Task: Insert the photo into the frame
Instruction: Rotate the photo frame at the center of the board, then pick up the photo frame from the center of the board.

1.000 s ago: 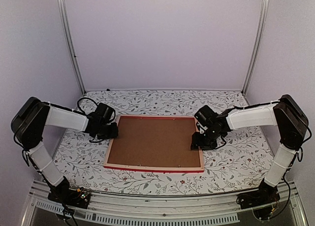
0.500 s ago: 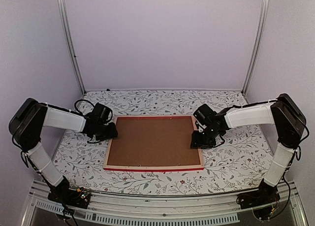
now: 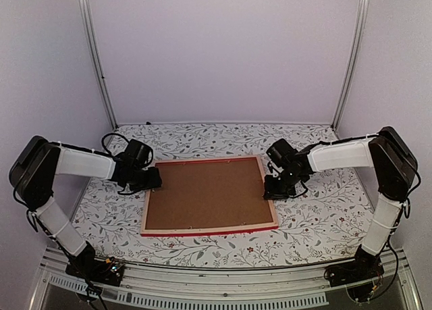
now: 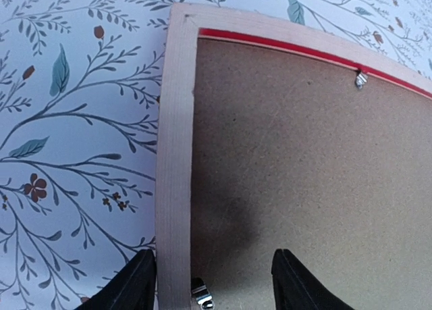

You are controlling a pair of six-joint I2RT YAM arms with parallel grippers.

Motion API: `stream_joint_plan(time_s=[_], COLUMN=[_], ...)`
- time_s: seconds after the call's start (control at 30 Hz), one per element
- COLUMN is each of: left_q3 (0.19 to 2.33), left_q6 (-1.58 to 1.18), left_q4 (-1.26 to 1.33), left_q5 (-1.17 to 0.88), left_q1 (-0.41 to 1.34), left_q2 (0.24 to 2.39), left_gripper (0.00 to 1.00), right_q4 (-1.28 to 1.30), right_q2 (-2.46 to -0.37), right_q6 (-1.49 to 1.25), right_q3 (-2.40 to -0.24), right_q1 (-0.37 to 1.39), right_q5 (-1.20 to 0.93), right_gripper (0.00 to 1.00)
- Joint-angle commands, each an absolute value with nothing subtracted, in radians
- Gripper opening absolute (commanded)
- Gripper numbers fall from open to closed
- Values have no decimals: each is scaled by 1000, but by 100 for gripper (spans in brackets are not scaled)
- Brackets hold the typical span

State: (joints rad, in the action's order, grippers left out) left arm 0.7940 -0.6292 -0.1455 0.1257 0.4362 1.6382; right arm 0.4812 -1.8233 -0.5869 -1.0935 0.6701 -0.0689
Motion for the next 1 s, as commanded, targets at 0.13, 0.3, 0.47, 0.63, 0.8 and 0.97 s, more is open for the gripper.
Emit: stream_joint_plan(time_s=[0.13,0.3,0.47,0.63,0.8,0.97], left_q3=[807,807,819,893,988,1085], left_q6=[-512,-447,-369,-257,-153,-75], left_q4=[-232,-253,-197,-186,-226,-258], left_q5=[193,199,81,34,-22,-81], left_q1=[446,479,612,786,911,998], left_q2=[1498,1413,1397,1490,1608,1725], left_gripper=[74,80,87,89,89,89], right_q4=[487,501,516,556,591,586], right_q2=[-1890,-1909,-1942,-1971,-1926,-1831], right_q6=[-533,-493,-441,-370,-337,-351], right_q3=[-1139,-1180,-1245,-1357,-1385,-1304], right_q1=[632,591,524,483,482,482], right_q5=[-60,-38,-20,34,77,66], right_gripper=[16,14,16,33,54,62])
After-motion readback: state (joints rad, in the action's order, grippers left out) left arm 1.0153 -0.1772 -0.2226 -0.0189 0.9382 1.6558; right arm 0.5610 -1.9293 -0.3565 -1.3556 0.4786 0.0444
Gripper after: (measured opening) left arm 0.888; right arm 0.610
